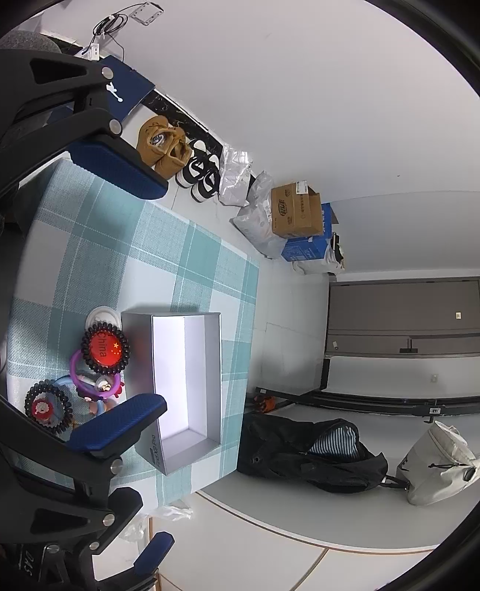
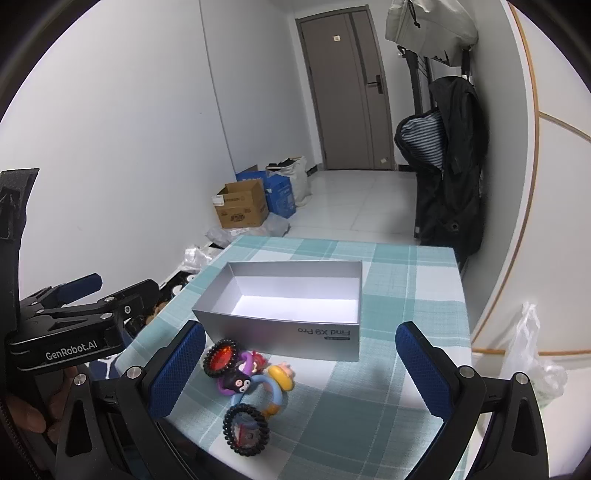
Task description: Organize jewelry
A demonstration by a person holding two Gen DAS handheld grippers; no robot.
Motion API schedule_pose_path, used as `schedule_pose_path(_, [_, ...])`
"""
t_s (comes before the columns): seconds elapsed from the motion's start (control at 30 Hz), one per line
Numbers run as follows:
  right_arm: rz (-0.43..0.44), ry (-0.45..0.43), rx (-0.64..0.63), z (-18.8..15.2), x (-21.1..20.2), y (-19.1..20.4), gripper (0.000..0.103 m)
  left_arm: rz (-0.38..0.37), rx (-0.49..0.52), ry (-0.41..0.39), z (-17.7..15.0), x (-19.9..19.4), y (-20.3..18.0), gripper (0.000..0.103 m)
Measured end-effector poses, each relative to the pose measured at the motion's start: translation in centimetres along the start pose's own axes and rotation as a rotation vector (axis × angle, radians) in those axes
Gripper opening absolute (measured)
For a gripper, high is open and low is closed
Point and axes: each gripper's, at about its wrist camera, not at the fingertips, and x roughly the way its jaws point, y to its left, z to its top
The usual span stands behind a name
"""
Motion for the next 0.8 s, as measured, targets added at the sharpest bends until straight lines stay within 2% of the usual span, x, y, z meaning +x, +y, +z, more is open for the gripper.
schedule_pose_path(0.8, [0.006,-0.011,0.000,0.08,-0.30,-0.14,0.103,0.016,0.008,-0.014,-0.10,-0.24,-0.10,0.102])
